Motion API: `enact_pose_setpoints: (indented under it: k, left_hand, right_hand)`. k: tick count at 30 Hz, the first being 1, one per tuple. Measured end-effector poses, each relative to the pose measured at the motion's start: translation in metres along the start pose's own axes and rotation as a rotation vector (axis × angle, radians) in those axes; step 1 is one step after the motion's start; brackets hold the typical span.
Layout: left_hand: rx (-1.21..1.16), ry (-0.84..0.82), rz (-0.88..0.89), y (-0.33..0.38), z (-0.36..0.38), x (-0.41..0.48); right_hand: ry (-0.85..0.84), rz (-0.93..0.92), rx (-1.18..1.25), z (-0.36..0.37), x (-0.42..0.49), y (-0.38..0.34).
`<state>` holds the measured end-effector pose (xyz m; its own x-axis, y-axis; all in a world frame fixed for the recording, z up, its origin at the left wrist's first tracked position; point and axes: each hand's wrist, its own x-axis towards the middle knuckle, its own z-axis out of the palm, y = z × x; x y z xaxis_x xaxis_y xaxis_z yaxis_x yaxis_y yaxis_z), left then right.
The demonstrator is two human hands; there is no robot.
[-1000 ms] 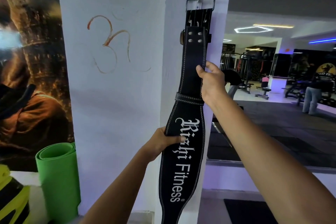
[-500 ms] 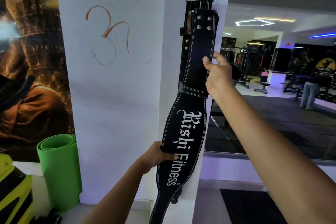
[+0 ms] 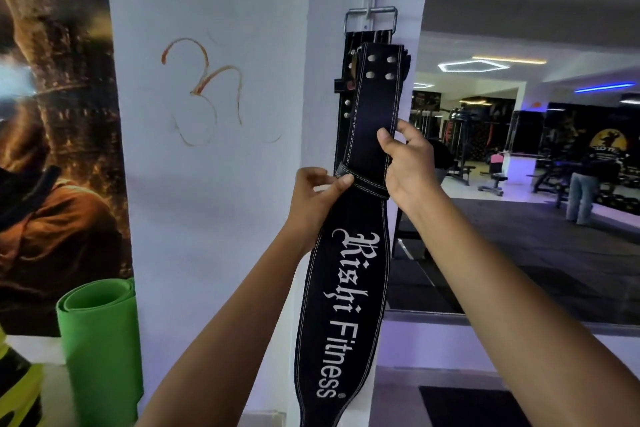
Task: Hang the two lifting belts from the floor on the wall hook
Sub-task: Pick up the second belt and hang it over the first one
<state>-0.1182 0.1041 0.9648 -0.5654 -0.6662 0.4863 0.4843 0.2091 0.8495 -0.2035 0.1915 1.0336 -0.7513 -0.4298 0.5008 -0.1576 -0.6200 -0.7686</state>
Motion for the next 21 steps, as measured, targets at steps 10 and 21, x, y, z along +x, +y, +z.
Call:
enact_pose_setpoints:
  k: [10,21]
  left_hand:
    - [-0.195,-0.092,0.110,0.027,0.022,0.030]
    - [-0.271,-0.096,0.024,0.038,0.022,0.043]
  right_hand:
    - [-0.168,-0.081,-0.206,-0.007,-0.005,0.015]
    - [-0.376,0.225,-0.332,-0.094,-0.089,0.115]
